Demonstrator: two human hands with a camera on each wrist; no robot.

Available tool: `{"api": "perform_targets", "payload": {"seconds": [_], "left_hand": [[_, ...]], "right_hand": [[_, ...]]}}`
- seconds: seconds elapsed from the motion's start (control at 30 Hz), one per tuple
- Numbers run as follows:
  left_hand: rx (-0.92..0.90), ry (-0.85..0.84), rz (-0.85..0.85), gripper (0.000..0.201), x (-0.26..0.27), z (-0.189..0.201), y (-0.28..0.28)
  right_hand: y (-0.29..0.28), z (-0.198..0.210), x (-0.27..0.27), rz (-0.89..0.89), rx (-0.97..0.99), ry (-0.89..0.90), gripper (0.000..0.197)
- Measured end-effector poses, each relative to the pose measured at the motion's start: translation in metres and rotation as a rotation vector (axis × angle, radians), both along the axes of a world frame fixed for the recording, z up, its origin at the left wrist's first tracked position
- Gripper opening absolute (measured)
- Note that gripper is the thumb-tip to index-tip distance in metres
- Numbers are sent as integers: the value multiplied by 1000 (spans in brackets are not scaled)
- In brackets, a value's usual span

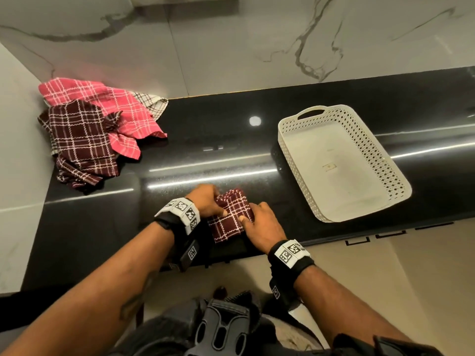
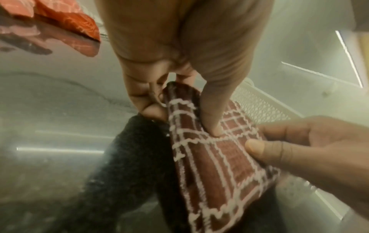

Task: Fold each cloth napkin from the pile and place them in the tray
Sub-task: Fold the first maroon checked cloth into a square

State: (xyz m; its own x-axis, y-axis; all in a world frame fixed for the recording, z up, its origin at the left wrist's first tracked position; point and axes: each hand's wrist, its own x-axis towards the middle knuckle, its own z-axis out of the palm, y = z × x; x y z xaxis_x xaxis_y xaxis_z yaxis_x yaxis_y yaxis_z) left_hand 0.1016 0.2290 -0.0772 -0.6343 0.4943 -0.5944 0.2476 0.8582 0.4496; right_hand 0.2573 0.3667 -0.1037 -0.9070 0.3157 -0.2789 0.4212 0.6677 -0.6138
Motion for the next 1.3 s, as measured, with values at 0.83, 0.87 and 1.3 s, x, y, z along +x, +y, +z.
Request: {"api": "perform_targets", "payload": {"seconds": [0.83, 0.87, 1.3], "left_hand": [[167, 214, -218, 43, 93, 32, 253], [142, 219, -240, 43, 90, 31, 252], [-89, 322, -463, 44, 73, 36, 263]], "right_hand": [[255, 62, 75, -167, -33, -92, 29], [252, 61, 73, -172, -22, -111, 30], [241, 59, 52, -145, 68, -340, 19]]}}
